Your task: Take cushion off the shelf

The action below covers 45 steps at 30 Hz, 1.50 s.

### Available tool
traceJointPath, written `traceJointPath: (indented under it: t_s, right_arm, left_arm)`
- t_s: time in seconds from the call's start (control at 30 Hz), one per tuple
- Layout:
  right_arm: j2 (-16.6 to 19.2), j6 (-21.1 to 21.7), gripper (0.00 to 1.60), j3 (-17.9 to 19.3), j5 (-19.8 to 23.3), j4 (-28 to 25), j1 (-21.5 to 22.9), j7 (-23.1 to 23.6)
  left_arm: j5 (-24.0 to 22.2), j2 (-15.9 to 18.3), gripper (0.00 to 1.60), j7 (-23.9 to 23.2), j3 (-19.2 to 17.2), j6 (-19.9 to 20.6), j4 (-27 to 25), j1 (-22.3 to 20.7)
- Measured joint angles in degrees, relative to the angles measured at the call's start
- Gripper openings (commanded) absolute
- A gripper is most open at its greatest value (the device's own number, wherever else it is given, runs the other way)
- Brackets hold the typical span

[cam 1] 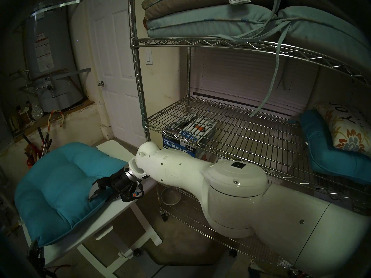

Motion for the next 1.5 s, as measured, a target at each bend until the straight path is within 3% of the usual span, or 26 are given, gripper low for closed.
traceJointPath:
  t_s: [0.1, 0.13, 0.17, 0.2, 0.57, 0.8, 1.5]
  right_arm:
    - [-0.35, 0.21, 1.60, 0.40, 0.06, 0.70, 0.04, 0.82]
    - [-0.42, 0.27, 1.18, 0.52, 0.09, 0.84, 0.04, 1.03]
    - [-0.52, 0.38, 1.18, 0.66, 0.13, 1.01, 0.04, 1.29]
    - [-0.56, 0.44, 0.00, 0.72, 0.14, 1.09, 0.03, 1.40]
    - [-1.09, 1.46, 0.00, 1.35, 0.21, 2.43, -0.63, 2.41]
    - [-1.09, 1.36, 0.00, 1.30, 0.16, 3.20, -1.16, 0.52]
    - [-0.97, 0.38, 0.00, -1.68, -2.56, 0.56, -3.03, -6.88]
  left_arm:
    - [0.00, 0.03, 0.00, -0.07, -0.32, -0.30, 0.24, 0.16]
    - [0.00, 0.04, 0.00, -0.09, -0.41, -0.36, 0.33, 0.20]
    - [0.00, 0.05, 0.00, -0.11, -0.48, -0.43, 0.41, 0.25]
    - [0.00, 0.05, 0.00, -0.12, -0.51, -0.46, 0.45, 0.27]
    - [-0.05, 0.23, 0.00, -0.45, -0.80, -0.74, 1.00, 0.51]
    - [-0.55, 1.37, 0.00, -0.70, -1.11, -1.00, 2.06, 0.50]
    - [-2.42, 11.30, 0.00, -1.12, -5.97, -1.19, 11.83, -0.49]
